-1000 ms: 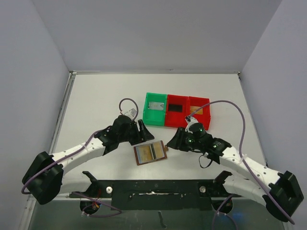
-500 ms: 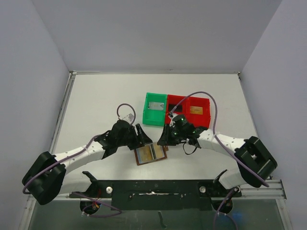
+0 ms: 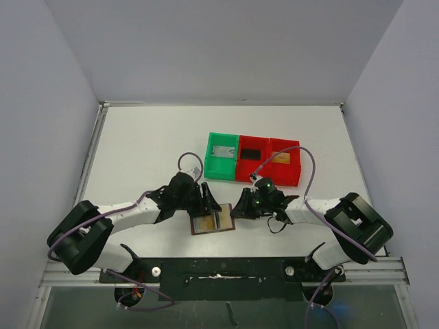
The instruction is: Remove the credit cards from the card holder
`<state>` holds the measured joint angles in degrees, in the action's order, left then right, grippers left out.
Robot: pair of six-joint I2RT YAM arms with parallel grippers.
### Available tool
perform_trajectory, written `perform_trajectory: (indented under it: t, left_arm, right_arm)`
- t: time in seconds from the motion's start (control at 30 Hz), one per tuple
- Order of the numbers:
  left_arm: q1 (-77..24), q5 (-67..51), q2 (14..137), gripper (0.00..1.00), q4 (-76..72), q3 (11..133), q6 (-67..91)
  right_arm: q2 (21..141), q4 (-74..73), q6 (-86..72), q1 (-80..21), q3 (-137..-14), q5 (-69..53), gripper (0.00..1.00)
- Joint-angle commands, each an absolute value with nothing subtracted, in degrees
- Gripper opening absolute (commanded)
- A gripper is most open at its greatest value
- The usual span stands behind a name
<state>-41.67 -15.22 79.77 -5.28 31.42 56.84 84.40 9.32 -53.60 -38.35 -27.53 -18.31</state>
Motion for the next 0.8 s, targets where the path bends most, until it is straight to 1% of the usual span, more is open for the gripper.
perform_trajectory:
  t: [0.0, 0.2, 0.53, 0.63, 0.77]
  left_arm:
    - [-42.1, -13.7, 80.0, 0.53, -5.9, 33.8, 55.6]
    - [-42.1, -12.6, 81.7, 0.52, -4.4, 34.3, 55.0]
    - [-43.2, -9.7, 84.2, 0.47, -0.2, 36.5, 54.3]
    - [-43.2, -9.5, 83.8, 0.47, -0.7, 36.1, 54.7]
    - [-43.2, -9.9, 83.7, 0.47, -1.1, 36.1, 54.9]
  right_arm:
    - [84.7, 6.7, -56.6, -39.7, -22.6, -15.1, 0.19]
    - [81.0, 5.4, -56.3, -40.3, -23.1, -14.4, 0.20]
    - [74.0, -5.9, -50.6, -40.5, -34.4, -13.5, 0.23]
    - [74.4, -3.9, -50.0, -40.4, -35.4, -15.8, 0.25]
    - [78.7, -1.3, -49.4, -40.5, -36.5, -19.0, 0.25]
